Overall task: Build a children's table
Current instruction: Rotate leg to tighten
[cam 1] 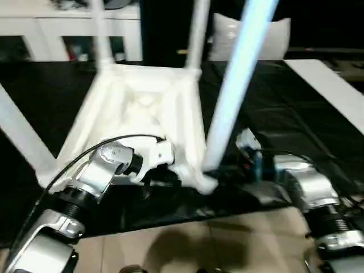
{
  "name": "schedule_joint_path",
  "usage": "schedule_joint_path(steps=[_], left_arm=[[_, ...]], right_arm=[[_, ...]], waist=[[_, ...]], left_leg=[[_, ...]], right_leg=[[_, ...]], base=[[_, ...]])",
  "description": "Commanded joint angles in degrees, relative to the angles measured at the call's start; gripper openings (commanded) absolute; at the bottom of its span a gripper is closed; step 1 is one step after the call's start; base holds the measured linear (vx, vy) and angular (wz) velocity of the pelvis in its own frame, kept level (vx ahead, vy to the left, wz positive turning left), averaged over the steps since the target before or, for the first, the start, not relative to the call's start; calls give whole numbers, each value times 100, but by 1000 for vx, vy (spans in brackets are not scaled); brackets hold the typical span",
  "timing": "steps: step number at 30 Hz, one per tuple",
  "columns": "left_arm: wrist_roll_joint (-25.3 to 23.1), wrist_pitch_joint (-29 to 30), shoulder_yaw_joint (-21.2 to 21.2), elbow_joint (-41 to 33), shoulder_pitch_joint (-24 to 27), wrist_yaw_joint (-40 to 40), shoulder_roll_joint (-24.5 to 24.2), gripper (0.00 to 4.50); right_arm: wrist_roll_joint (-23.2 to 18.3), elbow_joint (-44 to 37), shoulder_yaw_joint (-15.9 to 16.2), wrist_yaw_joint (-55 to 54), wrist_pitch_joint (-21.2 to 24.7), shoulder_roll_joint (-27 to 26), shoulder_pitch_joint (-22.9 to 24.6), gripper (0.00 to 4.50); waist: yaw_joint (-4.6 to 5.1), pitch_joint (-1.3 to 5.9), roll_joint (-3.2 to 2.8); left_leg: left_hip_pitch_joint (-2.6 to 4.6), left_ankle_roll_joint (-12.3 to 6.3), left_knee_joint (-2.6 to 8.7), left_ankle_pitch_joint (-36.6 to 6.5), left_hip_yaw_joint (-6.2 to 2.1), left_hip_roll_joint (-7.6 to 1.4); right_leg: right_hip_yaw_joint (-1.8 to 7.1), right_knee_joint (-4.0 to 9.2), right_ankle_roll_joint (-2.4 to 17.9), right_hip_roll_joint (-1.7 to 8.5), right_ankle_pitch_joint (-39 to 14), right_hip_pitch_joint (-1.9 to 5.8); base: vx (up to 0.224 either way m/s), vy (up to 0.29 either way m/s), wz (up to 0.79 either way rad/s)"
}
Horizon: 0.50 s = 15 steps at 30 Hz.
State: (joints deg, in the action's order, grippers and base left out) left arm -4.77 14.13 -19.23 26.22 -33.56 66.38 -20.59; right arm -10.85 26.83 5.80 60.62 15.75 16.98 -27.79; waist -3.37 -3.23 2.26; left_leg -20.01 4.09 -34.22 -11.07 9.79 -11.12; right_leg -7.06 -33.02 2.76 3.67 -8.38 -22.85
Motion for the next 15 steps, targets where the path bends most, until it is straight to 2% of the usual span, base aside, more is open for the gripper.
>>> schedule_joint_path(steps=[1,2,3,4,5,6,7,8,10,13,14,15], left_arm=[[125,318,-67,-353,-125,-591,694,0],[53,450,17,-261,-201,-956,865,0],[51,455,21,-257,-205,-971,872,0],[35,509,59,-232,-231,-1086,933,0],[23,535,89,-207,-253,-1176,982,0],[1,551,196,-82,-326,-1506,1139,0],[1,551,196,-82,-326,-1506,1139,0],[-38,496,211,-15,-355,-1641,1187,0],[-70,544,189,-65,-343,-1666,1182,0],[-162,492,214,-33,-335,-1789,1146,0],[-224,411,188,6,-330,-1778,1086,0],[-268,382,170,18,-324,-1780,1057,0]], right_arm=[[181,382,-23,-1339,187,-664,-395,199],[283,553,-98,-1880,186,-864,-530,197],[286,561,-102,-1906,186,-873,-537,197],[313,606,-146,-2097,193,-942,-580,197],[326,659,-195,-2278,220,-1006,-629,197],[368,836,-287,-2711,175,-1127,-765,197],[368,836,-287,-2711,175,-1127,-765,197],[386,930,-299,-2843,8,-1166,-815,197],[404,922,-324,-2851,-64,-1193,-802,250],[328,798,-458,-2688,-151,-1165,-722,274],[318,749,-469,-2563,-200,-1102,-673,286],[320,734,-465,-2522,-230,-1067,-650,306]], waist=[[46,364,-28],[97,360,-31],[152,358,-26],[217,362,-16],[249,378,-29],[256,386,-31],[281,389,-41],[275,396,-39],[257,404,-48],[219,411,-39],[165,433,-32],[165,433,-32]], left_leg=[[24,-49,366,-1306,-108,-192],[14,-27,365,-1334,-123,-188],[-4,-12,357,-1372,-129,-181],[-38,-27,334,-1409,-135,-142],[-2,-148,317,-1336,-114,-128],[-3,-175,324,-1296,-116,-141],[-1,-212,327,-1289,-111,-155],[10,-229,328,-1268,-107,-159],[18,-292,340,-1221,-95,-181],[2,-363,354,-1038,-85,-215],[-11,-407,349,-839,-75,-223],[-11,-407,349,-839,-75,-223]], right_leg=[[238,600,198,538,-3338,290],[223,596,221,533,-3345,289],[206,608,210,532,-3383,301],[161,645,94,528,-3533,332],[186,671,102,528,-3423,299],[200,655,145,527,-3310,299],[205,625,249,502,-3132,282],[216,620,285,506,-3048,277],[255,571,418,506,-2742,271],[306,485,622,511,-2300,289],[336,424,718,512,-1959,315],[336,424,718,512,-1959,315]], base=[[0,0,0],[0,0,0],[0,0,0],[0,0,0],[0,0,0],[0,0,0],[0,0,0],[0,0,0],[0,0,0],[0,0,0],[0,0,0],[0,0,0]])
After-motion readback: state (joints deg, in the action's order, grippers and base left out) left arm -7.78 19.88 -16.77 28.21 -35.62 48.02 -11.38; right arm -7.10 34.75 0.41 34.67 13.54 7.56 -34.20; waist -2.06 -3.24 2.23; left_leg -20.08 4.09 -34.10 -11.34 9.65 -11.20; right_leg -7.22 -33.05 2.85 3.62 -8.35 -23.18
